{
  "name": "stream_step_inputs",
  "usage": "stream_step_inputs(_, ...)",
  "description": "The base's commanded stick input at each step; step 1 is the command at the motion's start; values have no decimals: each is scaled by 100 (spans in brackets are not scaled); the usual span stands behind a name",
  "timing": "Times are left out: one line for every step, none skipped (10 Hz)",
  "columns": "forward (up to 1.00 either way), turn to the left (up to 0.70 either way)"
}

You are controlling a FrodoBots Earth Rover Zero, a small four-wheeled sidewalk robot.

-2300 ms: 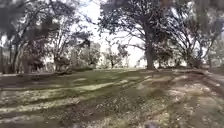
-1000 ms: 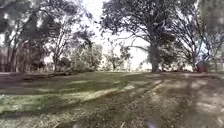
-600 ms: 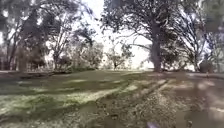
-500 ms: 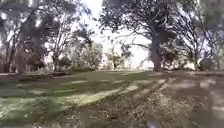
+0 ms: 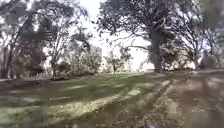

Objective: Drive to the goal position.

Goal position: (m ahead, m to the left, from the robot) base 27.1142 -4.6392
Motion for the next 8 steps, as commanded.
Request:
stream_step_inputs(70,0)
stream_step_inputs(70,0)
stream_step_inputs(70,0)
stream_step_inputs(70,0)
stream_step_inputs(70,0)
stream_step_inputs(70,0)
stream_step_inputs(70,0)
stream_step_inputs(70,1)
